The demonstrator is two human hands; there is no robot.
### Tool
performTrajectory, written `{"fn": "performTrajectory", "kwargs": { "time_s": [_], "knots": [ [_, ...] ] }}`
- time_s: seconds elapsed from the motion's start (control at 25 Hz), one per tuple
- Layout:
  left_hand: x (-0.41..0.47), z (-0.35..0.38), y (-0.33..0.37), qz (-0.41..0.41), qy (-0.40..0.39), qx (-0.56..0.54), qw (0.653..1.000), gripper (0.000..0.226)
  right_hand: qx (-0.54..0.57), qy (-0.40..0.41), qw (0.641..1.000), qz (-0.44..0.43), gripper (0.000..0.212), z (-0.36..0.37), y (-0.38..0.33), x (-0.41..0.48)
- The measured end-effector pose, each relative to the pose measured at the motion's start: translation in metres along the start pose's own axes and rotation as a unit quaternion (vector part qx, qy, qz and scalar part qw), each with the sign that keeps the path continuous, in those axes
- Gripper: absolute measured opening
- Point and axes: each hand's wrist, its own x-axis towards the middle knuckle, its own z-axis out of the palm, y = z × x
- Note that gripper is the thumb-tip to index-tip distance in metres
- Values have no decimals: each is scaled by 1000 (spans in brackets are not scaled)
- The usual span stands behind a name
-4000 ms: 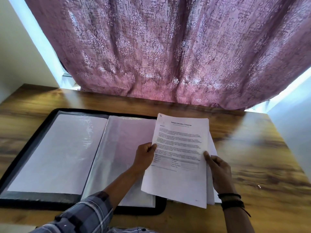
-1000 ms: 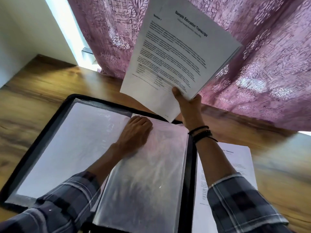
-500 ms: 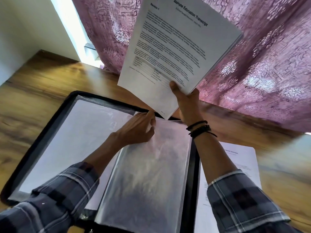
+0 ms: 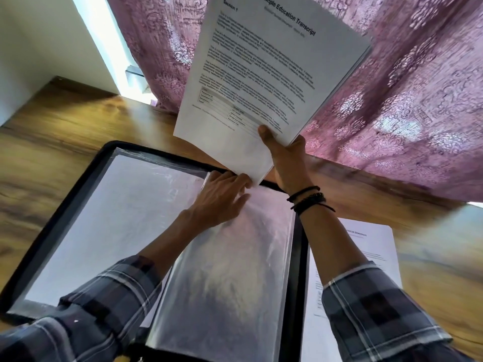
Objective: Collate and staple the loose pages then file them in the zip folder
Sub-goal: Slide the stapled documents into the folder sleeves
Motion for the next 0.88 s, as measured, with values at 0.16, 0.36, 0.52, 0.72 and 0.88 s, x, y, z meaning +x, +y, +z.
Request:
{"fn": "performTrajectory", "kwargs": {
  "time_s": [0.16,0.36,0.52,0.72,0.88],
  "knots": [
    [3,2,-3,6,-7,22,1000,16,-32,0,999,12,16,-7,13,-2],
    [5,-1,-6,-25,3,24,999,24,-70,18,996,44,13,-46,31,0],
    [0,-10,-29,-53,-19,43,998,29,-88,19,996,25,21,-81,40,7],
    [-2,-18,-64,-70,-27,98,992,12,-103,1,994,27,21,-88,51,14],
    [1,-12,-70,-55,-25,89,994,8,-155,-61,983,72,29,-83,57,14]
  ]
}}
